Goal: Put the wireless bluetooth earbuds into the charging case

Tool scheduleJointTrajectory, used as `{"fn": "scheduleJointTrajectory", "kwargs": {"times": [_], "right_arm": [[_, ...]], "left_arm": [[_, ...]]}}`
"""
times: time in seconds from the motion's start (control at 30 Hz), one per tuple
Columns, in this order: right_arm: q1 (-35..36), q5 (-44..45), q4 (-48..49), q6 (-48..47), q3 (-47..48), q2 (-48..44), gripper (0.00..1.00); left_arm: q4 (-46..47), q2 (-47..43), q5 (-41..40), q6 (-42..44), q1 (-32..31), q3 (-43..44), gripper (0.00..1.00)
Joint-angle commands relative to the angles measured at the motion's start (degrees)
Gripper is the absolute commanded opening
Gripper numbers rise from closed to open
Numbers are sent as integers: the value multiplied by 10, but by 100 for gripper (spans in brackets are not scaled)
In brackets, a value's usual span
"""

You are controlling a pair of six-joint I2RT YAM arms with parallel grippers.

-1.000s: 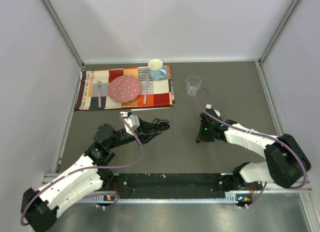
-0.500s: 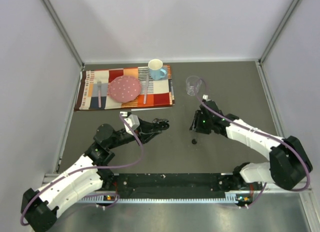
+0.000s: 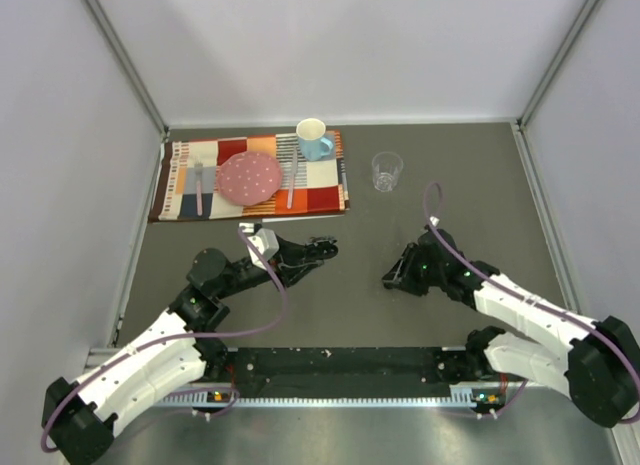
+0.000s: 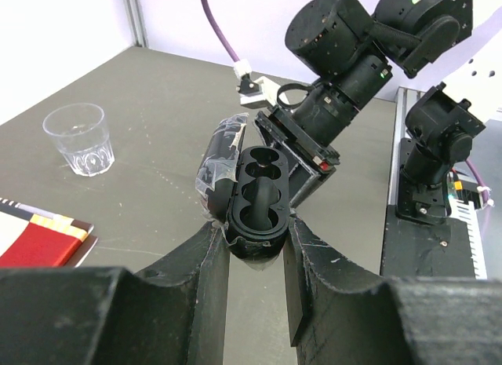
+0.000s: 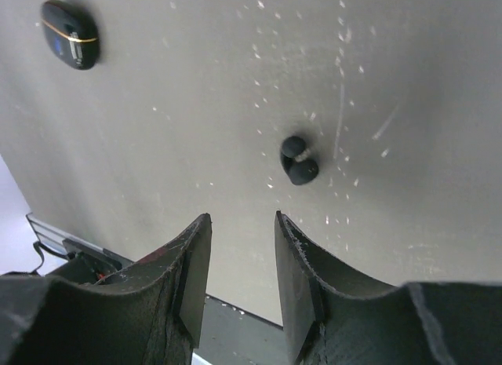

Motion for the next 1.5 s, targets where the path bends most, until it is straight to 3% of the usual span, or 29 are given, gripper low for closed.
{"fn": "scheduleJointTrajectory", "kwargs": {"times": [0.0, 0.67, 1.23, 1.47], "right_arm": [[7, -1, 47, 60, -20, -10, 38], [7, -17, 60, 77, -25, 73, 35], [4, 72, 50, 40, -13, 119, 34], [-21, 88, 50, 9, -3, 126, 25]], "left_arm": [[26, 6, -1, -6, -1, 0, 0], [19, 10, -4, -7, -1, 3, 0], [16, 14, -7, -2, -1, 4, 0], [12, 12, -9, -2, -1, 3, 0]]}}
